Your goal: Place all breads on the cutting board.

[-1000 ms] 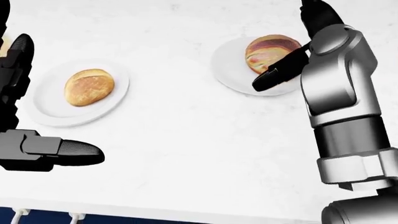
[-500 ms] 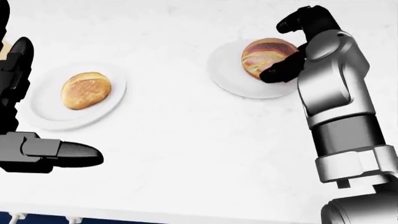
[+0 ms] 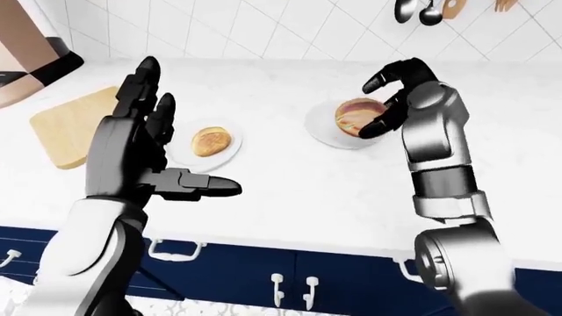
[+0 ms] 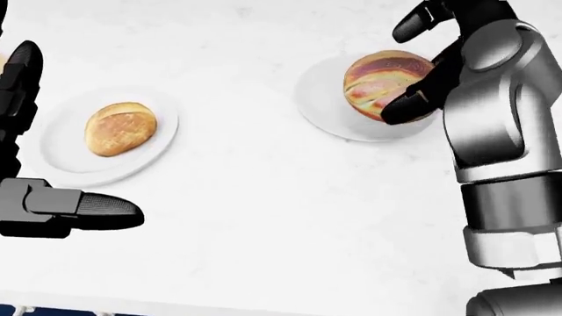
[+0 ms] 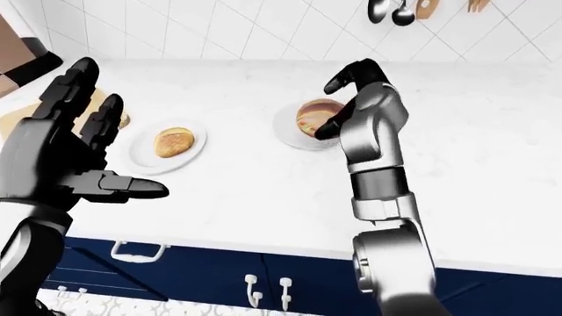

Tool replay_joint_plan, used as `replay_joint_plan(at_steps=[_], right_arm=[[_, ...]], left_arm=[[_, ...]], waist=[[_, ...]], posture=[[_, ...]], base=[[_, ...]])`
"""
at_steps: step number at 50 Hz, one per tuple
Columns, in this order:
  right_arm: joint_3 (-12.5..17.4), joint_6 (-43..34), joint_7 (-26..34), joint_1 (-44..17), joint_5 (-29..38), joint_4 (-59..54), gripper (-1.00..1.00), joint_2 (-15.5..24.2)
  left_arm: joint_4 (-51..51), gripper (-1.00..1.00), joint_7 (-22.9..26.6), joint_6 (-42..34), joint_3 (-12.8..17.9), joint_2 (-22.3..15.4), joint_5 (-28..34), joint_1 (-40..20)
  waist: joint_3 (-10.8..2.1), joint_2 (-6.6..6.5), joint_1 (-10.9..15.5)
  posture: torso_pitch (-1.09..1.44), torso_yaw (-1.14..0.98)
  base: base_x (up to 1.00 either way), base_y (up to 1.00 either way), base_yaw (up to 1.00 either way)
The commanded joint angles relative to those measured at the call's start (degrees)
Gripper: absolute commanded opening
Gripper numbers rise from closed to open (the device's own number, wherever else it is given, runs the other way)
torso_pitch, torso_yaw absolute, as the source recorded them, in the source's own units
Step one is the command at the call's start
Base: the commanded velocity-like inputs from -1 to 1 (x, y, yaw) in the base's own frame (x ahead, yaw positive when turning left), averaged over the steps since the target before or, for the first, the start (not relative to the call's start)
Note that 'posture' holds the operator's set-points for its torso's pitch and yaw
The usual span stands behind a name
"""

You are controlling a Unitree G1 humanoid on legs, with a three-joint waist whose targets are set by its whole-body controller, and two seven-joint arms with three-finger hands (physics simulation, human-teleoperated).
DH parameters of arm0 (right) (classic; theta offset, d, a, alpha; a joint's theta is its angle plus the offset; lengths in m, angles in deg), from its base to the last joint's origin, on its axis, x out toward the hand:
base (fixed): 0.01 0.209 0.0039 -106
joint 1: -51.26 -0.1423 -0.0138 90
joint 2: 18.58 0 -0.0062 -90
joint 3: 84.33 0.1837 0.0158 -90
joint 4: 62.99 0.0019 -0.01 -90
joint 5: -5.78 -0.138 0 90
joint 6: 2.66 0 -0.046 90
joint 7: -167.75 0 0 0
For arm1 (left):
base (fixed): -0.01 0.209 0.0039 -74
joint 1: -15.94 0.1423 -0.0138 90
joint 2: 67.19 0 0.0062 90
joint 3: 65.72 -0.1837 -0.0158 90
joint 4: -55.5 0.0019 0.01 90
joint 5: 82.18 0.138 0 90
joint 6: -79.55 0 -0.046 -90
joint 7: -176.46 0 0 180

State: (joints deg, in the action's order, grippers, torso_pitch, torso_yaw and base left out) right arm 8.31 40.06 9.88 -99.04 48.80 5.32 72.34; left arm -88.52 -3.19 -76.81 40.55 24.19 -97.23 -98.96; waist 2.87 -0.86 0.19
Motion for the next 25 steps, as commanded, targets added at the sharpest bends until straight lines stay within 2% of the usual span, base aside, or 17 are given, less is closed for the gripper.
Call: replay_joint_plan(at_steps=[1, 6, 7, 8, 11, 17, 18, 21, 25], right_arm=[[0.34, -0.1, 1.51, -2.29, 1.28, 5.95, -1.0, 0.65], [0.7, -2.23, 4.99, -1.03, 2.11, 13.11, -1.0, 0.84], [0.65, -2.73, 5.58, -0.93, 2.4, 14.37, -1.0, 0.84], [0.52, -3.17, 6.32, -0.57, 2.75, 15.85, -1.0, 0.82], [0.62, -3.33, 6.47, 0.14, 2.68, 17.74, -1.0, -0.19], [-0.05, -3.5, 7.56, 0.47, 3.95, 19.37, -1.0, -0.65], [-0.15, -3.46, 7.85, 0.37, 4.26, 19.49, -1.0, -0.62], [-0.08, -3.73, 8.53, -0.37, 4.97, 19.6, -1.0, -0.55], [0.21, -3.69, 9.12, -0.47, 5.55, 19.97, -1.0, -0.45]], left_arm=[[-0.93, 1.0, -0.57, 1.55, 0.37, -0.79, 0.3, -1.56], [1.22, 1.0, -1.07, -0.41, 0.69, -3.07, 0.89, -4.98], [2.01, 1.0, -1.21, -1.11, 0.54, -4.1, 1.46, -5.91], [2.93, 1.0, -0.96, -2.54, -1.23, -7.13, 3.33, -6.27], [4.78, 1.0, 1.89, -7.16, -2.5, -10.19, 5.44, -10.13], [9.05, 1.0, 8.55, -4.65, -12.25, -14.73, 16.34, -12.91], [10.2, 1.0, 9.54, -3.31, -14.28, -14.81, 19.35, -13.35], [13.82, 1.0, 14.84, -1.13, -16.93, -13.49, 26.74, -15.49], [21.87, 1.0, 22.34, 2.97, -16.83, -11.08, 35.65, -20.21]], waist=[[-1.78, 0.15, 0.02], [-1.56, 0.18, -0.06], [-1.55, 0.17, -0.08], [-1.52, 0.16, -0.14], [-1.43, 0.01, -0.24], [-1.39, -0.21, -0.28], [-1.43, -0.22, -0.25], [-1.42, -0.12, -0.14], [-1.39, 0.15, -0.01]], posture=[[0.0, 0.0], [0.0, 0.0], [0.0, 0.0], [0.0, 0.0], [0.0, 0.0], [0.0, 0.0], [0.0, 0.0], [0.0, 0.0], [0.0, 0.0]], base=[[0.0, 0.0, 0.0], [0.0, 0.0, 0.0], [0.0, 0.0, 0.0], [0.0, 0.0, 0.0], [0.0, 0.0, 0.0], [0.0, 0.0, 0.0], [0.0, 0.0, 0.0], [0.0, 0.0, 0.0], [0.0, 0.0, 0.0]])
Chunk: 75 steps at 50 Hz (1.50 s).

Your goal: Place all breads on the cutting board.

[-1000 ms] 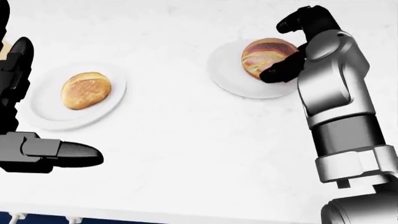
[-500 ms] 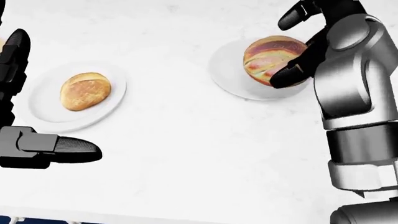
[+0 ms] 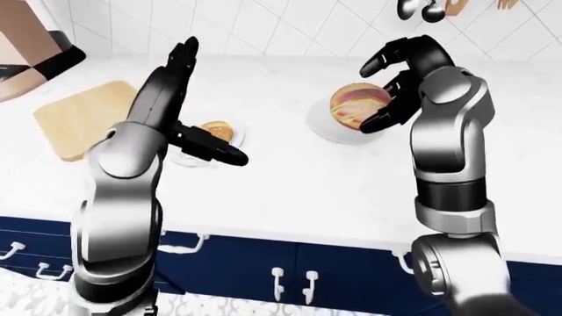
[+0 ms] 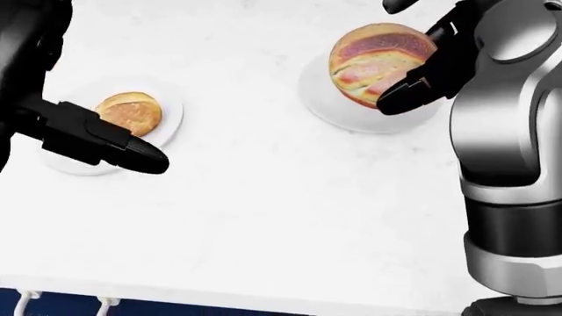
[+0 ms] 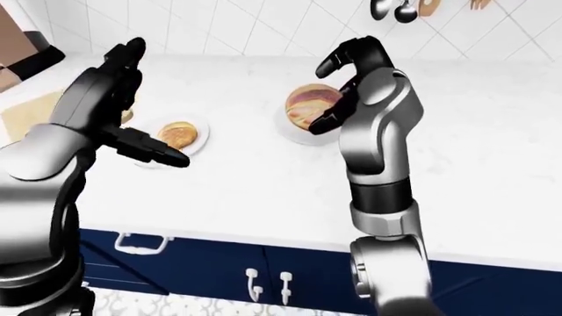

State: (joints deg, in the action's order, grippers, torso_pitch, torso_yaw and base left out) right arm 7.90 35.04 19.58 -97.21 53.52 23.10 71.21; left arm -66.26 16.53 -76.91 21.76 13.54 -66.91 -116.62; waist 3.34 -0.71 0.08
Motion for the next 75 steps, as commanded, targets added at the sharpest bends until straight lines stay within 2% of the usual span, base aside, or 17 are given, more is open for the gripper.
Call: replay_joint_plan(at_steps=[1, 7, 11, 14, 20, 24, 27, 31, 34, 35, 38, 51, 75], right_arm=[[0.67, 1.37, -0.54, -2.24, 0.91, 2.25, -1.0, 0.68], [0.74, 1.61, -0.93, -2.62, 0.88, 1.68, -1.0, 0.46], [0.76, 1.6, -0.9, -2.64, 1.1, 1.89, -1.0, 0.55], [0.68, 1.62, -0.97, -2.45, 1.21, 2.0, -1.0, 0.47], [0.97, 1.66, -1.15, -2.69, 1.11, 1.83, -1.0, 0.36], [0.98, 1.6, -1.38, -2.57, 0.95, 1.69, -1.0, 0.52], [0.8, 1.26, -1.25, -2.53, 1.03, 1.96, -1.0, 0.43], [0.88, 1.65, -1.67, -2.41, 0.78, 1.53, -1.0, 0.38], [0.97, 1.77, -1.86, -2.19, 0.57, 1.52, -1.0, 0.42], [0.93, 1.74, -1.91, -2.06, 0.52, 1.6, -1.0, 0.36], [0.95, 1.62, -1.76, -2.29, 0.47, 1.59, -1.0, 0.57], [1.02, 1.65, -1.73, -2.47, 0.37, 1.39, -1.0, 0.77], [1.1, 1.53, -2.14, -1.99, 0.0, 1.78, -1.0, 0.81]], left_arm=[[0.91, 1.0, 4.19, 3.91, 2.3, 0.13, 7.32, -3.35], [9.85, 1.0, 12.25, 12.98, 3.85, 2.41, 16.2, -7.59], [14.54, 1.0, 15.11, 22.1, 4.25, 3.54, 20.63, -7.88], [18.39, 1.0, 15.14, 26.01, 5.94, 5.13, 22.9, -9.12], [24.33, 1.0, 13.68, 31.82, 8.01, 5.72, 23.08, -9.3], [26.65, 0.99, 12.81, 33.84, 8.21, 5.75, 22.73, -8.87], [26.25, 0.75, 12.76, 35.07, 7.83, 6.12, 23.16, -7.68], [27.44, 0.7, 12.29, 36.2, 7.82, 6.34, 23.32, -7.95], [27.69, 0.61, 12.53, 36.44, 7.73, 6.49, 23.61, -7.93], [29.22, 0.51, 11.95, 37.21, 7.88, 6.45, 23.43, -8.26], [30.56, 0.46, 11.65, 38.18, 8.01, 6.43, 23.12, -7.93], [37.28, 0.44, 7.09, 42.15, 8.4, 6.32, 20.99, -7.2], [47.92, 0.48, 1.52, 46.76, 8.27, 6.14, 18.16, -8.34]], waist=[[-1.88, 0.08, 0.11], [-1.93, 0.56, 0.07], [-2.06, 0.7, 0.19], [-2.17, 0.82, 0.24], [-2.35, 0.89, 0.22], [-2.47, 0.86, 0.24], [-2.53, 0.82, 0.23], [-2.51, 0.81, 0.24], [-2.5, 0.82, 0.21], [-2.49, 0.82, 0.2], [-2.47, 0.79, 0.22], [-2.53, 0.64, 0.07], [-2.91, 0.51, 0.06]], posture=[[0.0, 0.0], [0.0, 0.0], [0.0, 0.0], [0.0, 0.0], [0.0, 0.0], [0.0, 0.0], [0.0, 0.0], [0.0, 0.0], [0.0, 0.0], [0.0, 0.0], [0.0, 0.0], [0.0, 0.0], [0.0, 0.0]], base=[[0.0, 0.0, 0.0], [0.0, 0.0, 0.0], [0.0, 0.0, 0.0], [0.0, 0.0, 0.0], [0.0, 0.0, 0.0], [0.0, 0.0, 0.0], [0.0, 0.0, 0.0], [0.0, 0.0, 0.0], [0.0, 0.0, 0.0], [0.0, 0.0, 0.0], [0.0, 0.0, 0.0], [0.0, 0.0, 0.0], [0.0, 0.0, 0.0]])
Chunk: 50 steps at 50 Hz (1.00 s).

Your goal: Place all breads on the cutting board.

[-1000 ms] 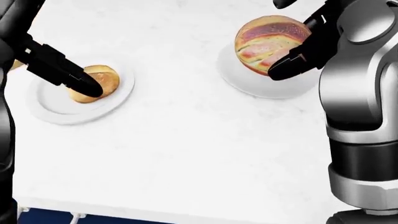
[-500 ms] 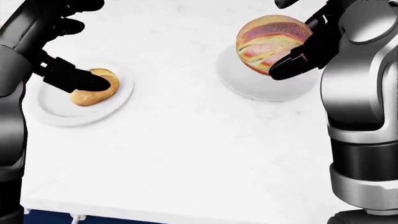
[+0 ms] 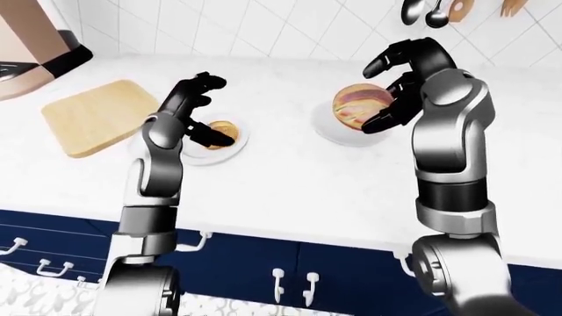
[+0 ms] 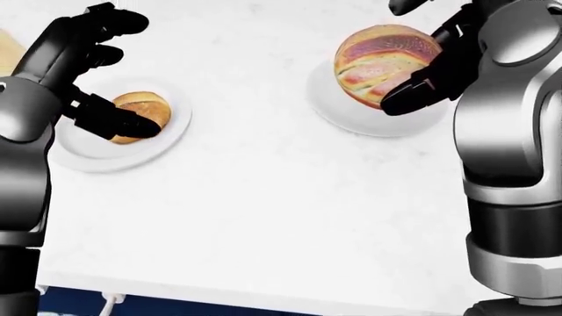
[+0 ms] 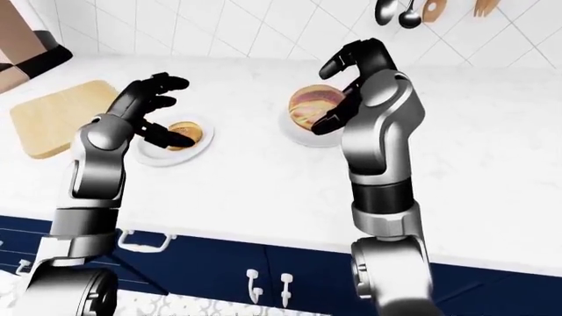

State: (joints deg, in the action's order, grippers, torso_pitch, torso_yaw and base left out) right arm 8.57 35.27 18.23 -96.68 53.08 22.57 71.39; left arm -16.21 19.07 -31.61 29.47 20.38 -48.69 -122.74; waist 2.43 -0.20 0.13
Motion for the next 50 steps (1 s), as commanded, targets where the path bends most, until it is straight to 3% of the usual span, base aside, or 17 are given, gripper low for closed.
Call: replay_joint_plan(at_steps=[1, 29, 50], right_arm=[[0.42, 1.28, -0.8, -2.53, 0.42, 2.32, -1.0, 0.63], [0.57, 1.68, -1.73, -2.04, -0.29, 1.89, -1.0, 0.62], [0.66, 1.91, -1.96, -1.99, -0.46, 1.57, -1.0, 0.78]], left_arm=[[-1.59, 0.49, -1.27, 1.6, 0.63, -0.72, -0.2, -2.42], [8.4, 0.46, -5.68, 5.5, 0.3, -1.23, -1.7, -4.33], [10.46, 0.16, -5.82, 6.37, -0.06, -1.18, -1.64, -3.75]], waist=[[-2.0, -0.01, 0.01], [-2.27, -0.07, -0.05], [-2.28, -0.17, -0.13]], posture=[[0.0, 0.0], [0.0, 0.0], [0.0, 0.0]], base=[[0.0, 0.0, 0.0], [0.0, 0.0, 0.0], [0.0, 0.0, 0.0]])
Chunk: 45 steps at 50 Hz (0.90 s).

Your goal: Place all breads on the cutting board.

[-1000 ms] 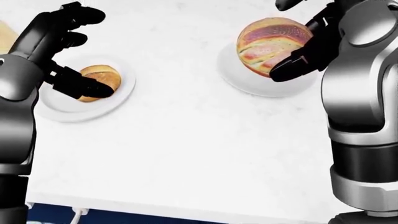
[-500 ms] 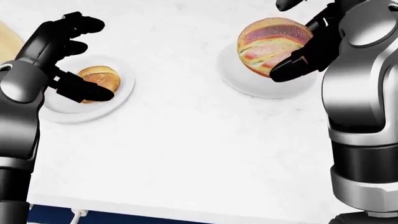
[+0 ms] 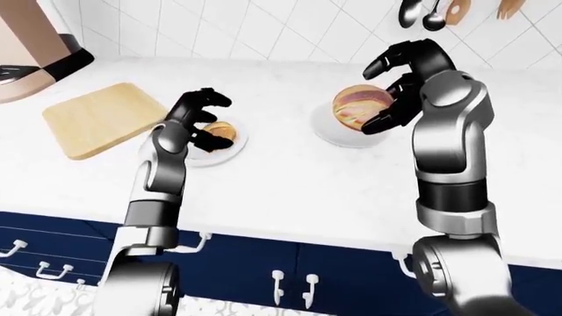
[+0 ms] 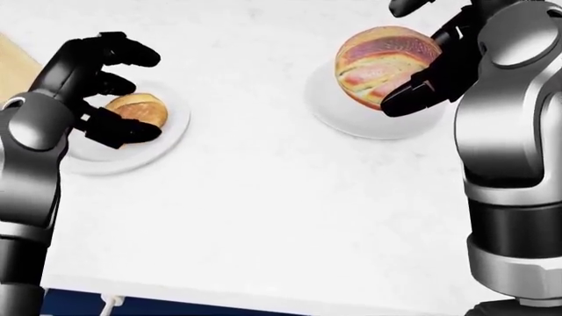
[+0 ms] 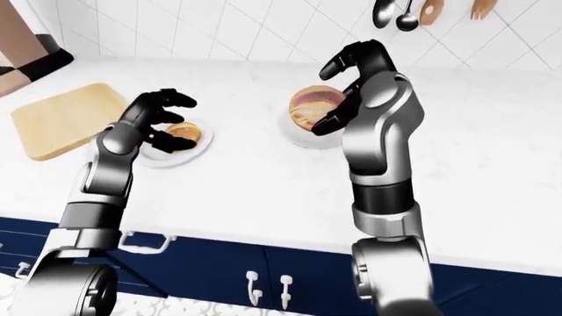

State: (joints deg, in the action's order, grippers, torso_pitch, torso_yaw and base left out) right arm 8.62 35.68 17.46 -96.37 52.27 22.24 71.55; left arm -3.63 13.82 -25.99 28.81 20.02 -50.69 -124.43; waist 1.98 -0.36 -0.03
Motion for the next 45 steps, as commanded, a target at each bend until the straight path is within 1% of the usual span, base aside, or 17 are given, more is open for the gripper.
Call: replay_joint_plan(at_steps=[1, 9, 13, 20, 26, 27, 29, 30, 31, 35, 40, 45], right_arm=[[0.62, 1.55, -1.33, -2.3, 0.27, 1.79, -1.0, 0.59], [0.52, 1.47, -1.37, -2.01, 0.26, 2.1, -1.0, 0.54], [0.48, 1.52, -1.47, -2.22, 0.15, 1.92, -1.0, 0.56], [0.42, 0.8, -0.7, -2.56, 0.53, 2.66, -1.0, 0.81], [0.36, 0.25, 0.08, -3.21, 1.0, 3.08, -1.0, 1.03], [0.38, 0.28, 0.09, -3.23, 1.02, 3.05, -1.0, 1.02], [0.31, -0.08, 0.58, -3.46, 1.3, 3.51, -1.0, 1.11], [0.38, -0.18, 0.77, -3.49, 1.36, 3.71, -1.0, 1.17], [0.4, -0.41, 0.99, -3.65, 1.52, 3.93, -1.0, 1.25], [0.51, -1.17, 1.75, -3.8, 1.91, 5.23, -1.0, 1.35], [0.87, -2.36, 2.63, -3.94, 1.76, 6.95, -1.0, 1.56], [0.3, -2.72, 3.42, -3.9, 2.28, 8.09, -1.0, 1.66]], left_arm=[[-2.2, 0.15, -0.43, 0.69, 0.6, -0.82, 0.4, -2.05], [-1.91, 0.11, -0.6, 1.37, 0.76, -0.88, 0.55, -1.44], [-2.95, -0.1, -0.2, 0.79, 0.79, -0.77, 0.54, -1.58], [-7.28, -0.22, 1.38, -1.44, 1.16, -0.92, 0.45, -1.63], [-12.36, -0.43, 2.94, -4.29, 1.57, -1.23, 0.13, -2.21], [-12.53, -0.43, 2.98, -4.41, 1.56, -1.24, 0.12, -2.18], [-16.06, -0.62, 4.29, -6.51, 1.95, -1.57, -0.06, -2.41], [-17.71, -0.89, 4.97, -7.64, 2.05, -1.66, -0.1, -2.42], [-19.8, -1.0, 5.8, -9.04, 2.14, -1.67, -0.16, -2.33], [-27.25, -1.0, 8.39, -13.79, 2.31, -1.74, -0.16, -2.39], [-36.2, -1.0, 11.71, -18.86, 1.78, -1.68, 1.4, -2.52], [-40.56, -1.0, 14.21, -22.16, 2.36, -2.48, 1.67, -3.84]], waist=[[-1.82, -0.01, 0.02], [-1.86, 0.0, 0.02], [-1.92, -0.02, -0.01], [-1.88, -0.02, 0.02], [-1.73, 0.08, 0.01], [-1.69, 0.08, 0.01], [-1.63, 0.06, 0.02], [-1.61, 0.05, 0.0], [-1.57, 0.04, -0.01], [-1.34, 0.03, -0.02], [-1.04, 0.08, 0.01], [-0.77, 0.15, 0.03]], posture=[[0.0, 0.0], [0.0, 0.0], [0.0, 0.0], [0.0, 0.0], [0.0, 0.0], [0.0, 0.0], [0.0, 0.0], [0.0, 0.0], [0.0, 0.0], [0.0, 0.0], [0.0, 0.0], [0.0, 0.0]], base=[[0.0, 0.0, 0.0], [0.0, 0.0, 0.0], [0.0, 0.0, 0.0], [0.0, 0.0, 0.0], [0.0, 0.0, 0.0], [0.0, 0.0, 0.0], [0.0, 0.0, 0.0], [0.0, 0.0, 0.0], [0.0, 0.0, 0.0], [0.0, 0.0, 0.0], [0.0, 0.0, 0.0], [0.0, 0.0, 0.0]])
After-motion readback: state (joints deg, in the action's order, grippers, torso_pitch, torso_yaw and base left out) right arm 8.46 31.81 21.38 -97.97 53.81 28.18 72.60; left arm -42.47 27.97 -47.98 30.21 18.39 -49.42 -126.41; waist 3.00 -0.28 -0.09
